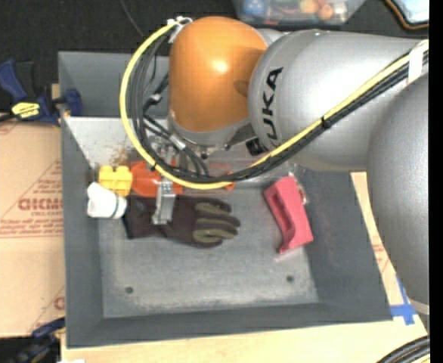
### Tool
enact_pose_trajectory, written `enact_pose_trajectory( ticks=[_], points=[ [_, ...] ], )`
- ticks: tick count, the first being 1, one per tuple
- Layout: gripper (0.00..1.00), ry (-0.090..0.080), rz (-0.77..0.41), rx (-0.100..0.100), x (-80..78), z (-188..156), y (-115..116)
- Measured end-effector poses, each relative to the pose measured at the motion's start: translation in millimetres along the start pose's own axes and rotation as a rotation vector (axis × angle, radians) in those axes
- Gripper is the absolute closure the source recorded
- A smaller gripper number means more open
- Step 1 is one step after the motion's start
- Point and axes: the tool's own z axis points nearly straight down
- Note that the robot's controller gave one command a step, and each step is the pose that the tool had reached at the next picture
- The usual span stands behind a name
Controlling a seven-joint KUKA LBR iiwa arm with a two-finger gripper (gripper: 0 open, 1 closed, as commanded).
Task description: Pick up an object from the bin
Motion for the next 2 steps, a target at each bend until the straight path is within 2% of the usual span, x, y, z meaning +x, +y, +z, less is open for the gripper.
enact_pose_trajectory(
  ticks=[1,2],
  points=[
    [0.0,0.0,0.0,0.0,0.0,0,0],
    [0.0,0.002,-0.217,0.001,10.3,67,-19]
  ],
)
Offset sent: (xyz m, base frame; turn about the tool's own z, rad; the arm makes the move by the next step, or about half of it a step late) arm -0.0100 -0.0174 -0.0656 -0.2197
